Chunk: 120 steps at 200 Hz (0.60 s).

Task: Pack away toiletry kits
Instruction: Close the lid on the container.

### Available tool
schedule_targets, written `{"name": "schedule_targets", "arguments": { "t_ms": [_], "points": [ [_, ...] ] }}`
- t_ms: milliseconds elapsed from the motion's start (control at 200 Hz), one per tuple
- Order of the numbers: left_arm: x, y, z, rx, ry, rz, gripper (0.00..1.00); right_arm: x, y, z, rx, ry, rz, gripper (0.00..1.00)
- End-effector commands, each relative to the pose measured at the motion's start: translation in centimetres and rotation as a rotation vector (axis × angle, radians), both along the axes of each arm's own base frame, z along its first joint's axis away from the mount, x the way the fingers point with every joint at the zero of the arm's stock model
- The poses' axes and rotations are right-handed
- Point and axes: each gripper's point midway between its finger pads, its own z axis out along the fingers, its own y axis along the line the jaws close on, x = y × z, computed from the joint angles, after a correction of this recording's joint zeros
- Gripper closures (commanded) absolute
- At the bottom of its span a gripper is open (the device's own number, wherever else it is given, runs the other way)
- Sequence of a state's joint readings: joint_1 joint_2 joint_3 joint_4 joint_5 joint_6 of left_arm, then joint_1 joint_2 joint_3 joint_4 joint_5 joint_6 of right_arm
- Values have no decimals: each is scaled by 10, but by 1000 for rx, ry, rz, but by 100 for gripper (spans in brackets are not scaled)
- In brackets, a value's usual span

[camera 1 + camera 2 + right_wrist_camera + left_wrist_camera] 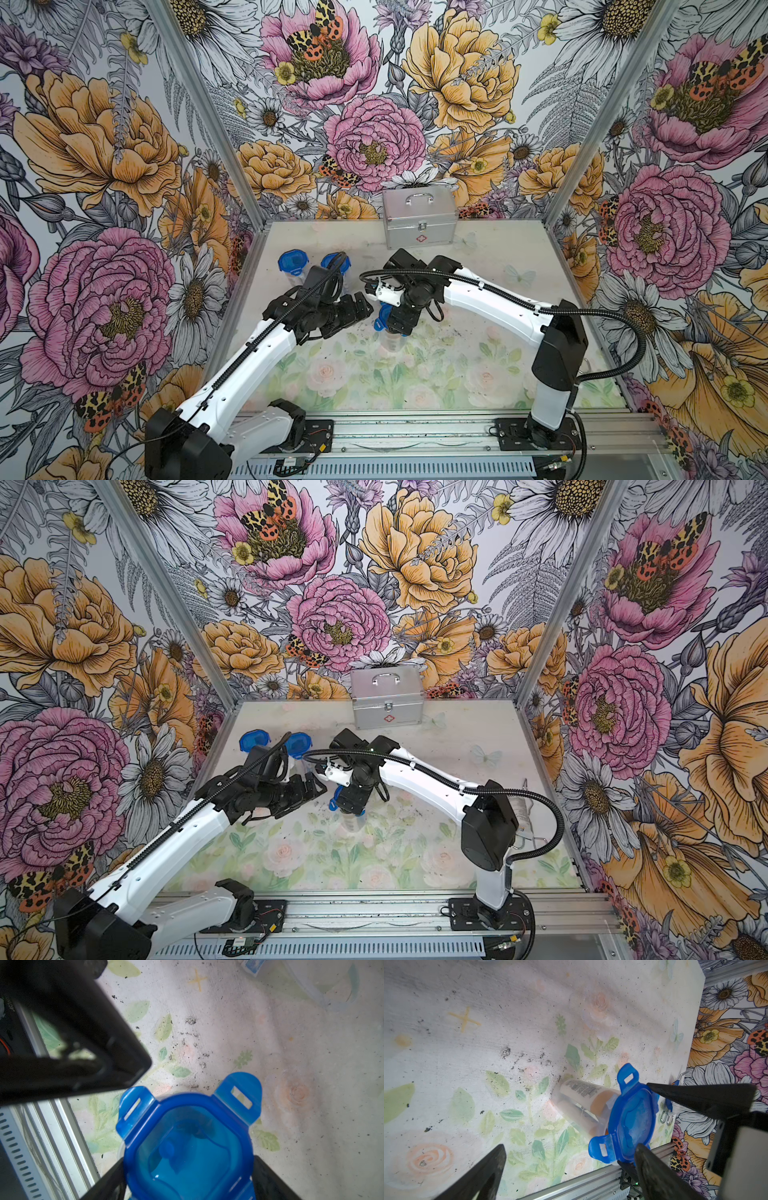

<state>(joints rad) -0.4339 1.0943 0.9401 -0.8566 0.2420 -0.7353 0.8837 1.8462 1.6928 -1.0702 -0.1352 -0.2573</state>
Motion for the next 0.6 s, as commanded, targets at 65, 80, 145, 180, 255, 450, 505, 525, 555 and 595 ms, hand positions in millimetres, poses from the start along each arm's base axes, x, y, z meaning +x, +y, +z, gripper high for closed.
{"name": "schedule_targets", "arguments": {
  "t_ms": [65, 80, 145, 180, 255, 450, 505, 525, 555, 595],
  "points": [
    [4, 1, 2, 6, -30, 18, 4, 5, 6, 13, 44, -40, 16, 36],
    [4, 2, 2, 7, -27, 18, 4, 4, 6, 14, 47, -40, 17, 36],
    [4, 2, 2, 6, -26, 18, 4, 2, 9, 18, 68, -38, 24, 36],
    [5, 2, 2, 6, -28, 17, 4, 3, 9, 19, 75, -44, 24, 36],
    [6, 1, 2, 6, -28, 11, 4, 2, 10, 20, 82, -43, 29, 35],
    [7, -2, 4, 1, -29, -1, 5, -3, 7, 21, 89, -32, 32, 35],
    [7, -2, 3, 0, -26, -2, 6, -6, 5, 21, 89, -29, 31, 35],
    [6, -3, 3, -2, -25, -5, 6, -7, 4, 21, 89, -27, 31, 35],
    [7, -3, 3, -5, -26, -7, 7, -9, 3, 20, 86, -23, 33, 35],
    [6, -5, 3, -14, -24, -11, 7, -10, 2, 18, 83, -20, 33, 35]
  ]
}}
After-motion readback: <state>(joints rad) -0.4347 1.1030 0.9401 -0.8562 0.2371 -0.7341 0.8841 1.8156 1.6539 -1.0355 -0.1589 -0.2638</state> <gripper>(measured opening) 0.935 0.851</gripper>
